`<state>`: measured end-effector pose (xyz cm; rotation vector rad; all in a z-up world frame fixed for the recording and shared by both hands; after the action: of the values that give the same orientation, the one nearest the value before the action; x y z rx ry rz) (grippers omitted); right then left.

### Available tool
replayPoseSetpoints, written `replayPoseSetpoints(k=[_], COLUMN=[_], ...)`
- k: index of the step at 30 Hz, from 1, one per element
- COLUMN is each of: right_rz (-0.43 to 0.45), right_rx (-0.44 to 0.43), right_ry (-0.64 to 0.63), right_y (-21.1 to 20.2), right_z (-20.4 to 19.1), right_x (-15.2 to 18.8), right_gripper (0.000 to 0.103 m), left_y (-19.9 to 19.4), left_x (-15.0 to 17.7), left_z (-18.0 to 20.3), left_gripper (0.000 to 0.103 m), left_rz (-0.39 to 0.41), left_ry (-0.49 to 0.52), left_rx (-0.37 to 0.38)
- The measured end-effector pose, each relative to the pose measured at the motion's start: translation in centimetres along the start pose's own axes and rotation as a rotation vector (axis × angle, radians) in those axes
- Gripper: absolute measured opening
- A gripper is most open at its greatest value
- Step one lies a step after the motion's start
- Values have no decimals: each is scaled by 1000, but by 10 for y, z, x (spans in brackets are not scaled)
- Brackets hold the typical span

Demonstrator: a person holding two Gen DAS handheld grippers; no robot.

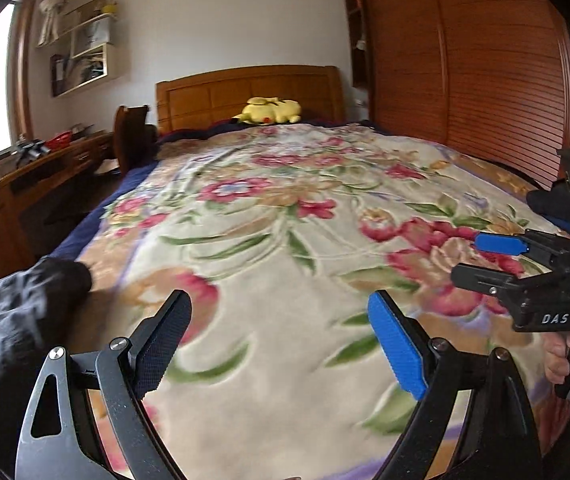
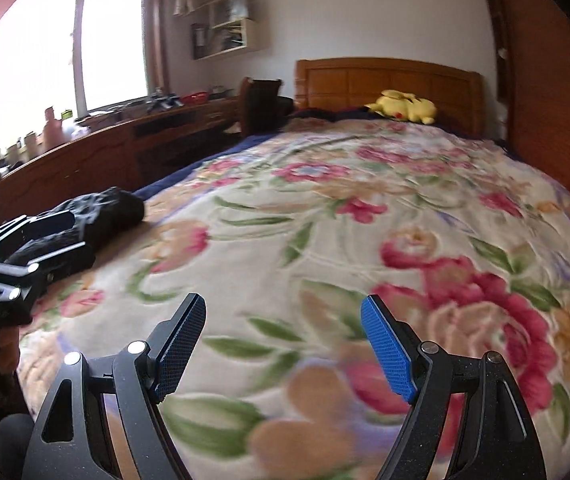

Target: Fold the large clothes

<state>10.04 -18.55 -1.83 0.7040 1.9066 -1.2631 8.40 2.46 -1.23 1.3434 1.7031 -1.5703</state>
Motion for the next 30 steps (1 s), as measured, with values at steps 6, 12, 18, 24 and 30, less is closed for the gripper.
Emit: replayPoseSetpoints(k=[6,12,18,24,30], right_rz=[11,60,172,223,230], right_rx=[62,104,148,168,172], right_ry=[42,74,89,70,51], right_y=[-7,-23,-49,-65,-61], right_z=[35,56,59,55,53], right_x=[-2,-9,-16,-9,-5], right_gripper=[82,82,82,82,82], left_y=[27,47,41,39,31], left_x=[-15,-31,-37,-40,-38], left_z=[39,63,68,64,57], left_gripper=[91,91,91,91,91], left_rz=[2,11,64,85,99], left_ry=[-15,-57,-58,-88,-89], left_rx=[42,52,23,39,8])
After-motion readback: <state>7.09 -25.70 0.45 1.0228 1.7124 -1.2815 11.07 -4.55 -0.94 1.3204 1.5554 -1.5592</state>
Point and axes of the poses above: each gripper's, at about its wrist camera, not at the fingertips, and y roughly the way its jaws point, z to its right, x to its underside, the point moved 9 cm from there along y, roughly the way its jaws point, and after that the axes turned 12 degrees about y, right-handed, at the moved point
